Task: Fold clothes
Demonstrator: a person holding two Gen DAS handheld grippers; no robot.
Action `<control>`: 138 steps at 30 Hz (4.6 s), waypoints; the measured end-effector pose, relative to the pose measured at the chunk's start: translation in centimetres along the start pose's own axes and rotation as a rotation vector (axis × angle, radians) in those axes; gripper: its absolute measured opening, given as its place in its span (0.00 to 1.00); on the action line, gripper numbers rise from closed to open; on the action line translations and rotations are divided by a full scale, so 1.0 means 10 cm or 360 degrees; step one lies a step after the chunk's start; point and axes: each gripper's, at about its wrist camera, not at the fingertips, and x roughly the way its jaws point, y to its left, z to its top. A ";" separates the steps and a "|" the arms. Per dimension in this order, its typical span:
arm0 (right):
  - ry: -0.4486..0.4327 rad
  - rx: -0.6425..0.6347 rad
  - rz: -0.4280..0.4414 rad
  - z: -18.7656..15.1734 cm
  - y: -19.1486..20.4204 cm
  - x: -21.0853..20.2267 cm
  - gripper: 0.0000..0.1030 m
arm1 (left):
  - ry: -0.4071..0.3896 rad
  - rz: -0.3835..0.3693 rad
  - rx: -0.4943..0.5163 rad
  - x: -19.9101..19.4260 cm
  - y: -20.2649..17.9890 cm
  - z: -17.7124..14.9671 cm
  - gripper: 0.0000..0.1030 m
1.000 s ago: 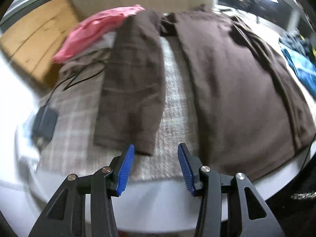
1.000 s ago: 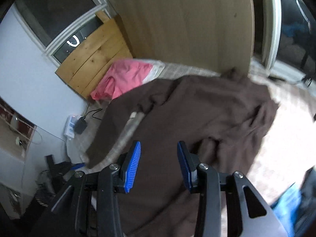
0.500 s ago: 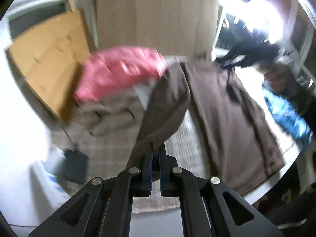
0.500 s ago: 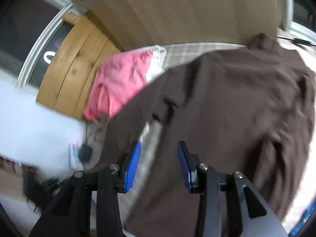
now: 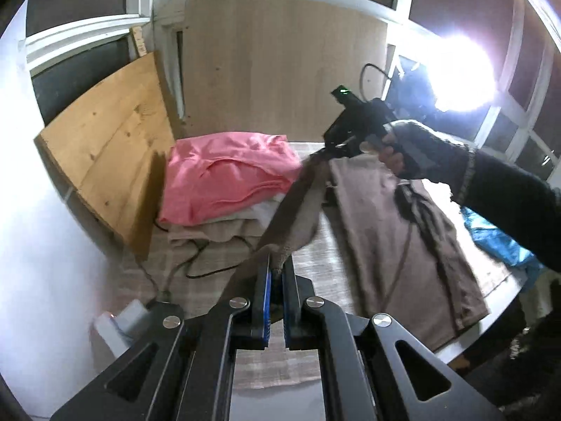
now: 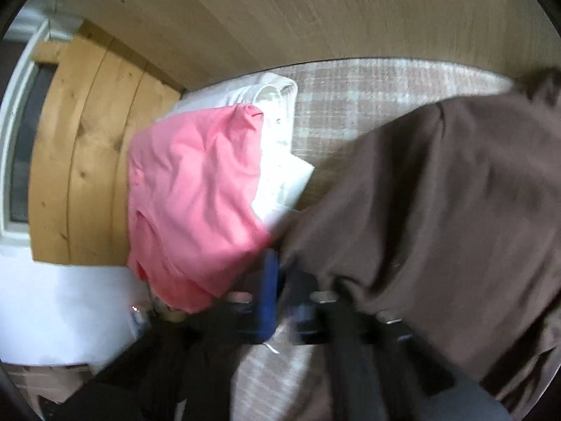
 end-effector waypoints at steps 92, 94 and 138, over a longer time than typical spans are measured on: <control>-0.0211 -0.0273 -0.0384 0.22 -1.02 -0.45 0.35 | 0.0543 0.0028 -0.0269 1.30 -1.37 -1.59 0.38; -0.0190 -0.0379 -0.0382 0.13 -0.83 -0.51 0.35 | 0.0515 0.0045 -0.0318 1.23 -1.31 -1.59 0.39; -0.0243 -0.0419 -0.0551 -0.85 -1.28 -1.15 0.51 | 0.0488 -0.0419 -0.0047 0.76 -2.15 -1.28 0.27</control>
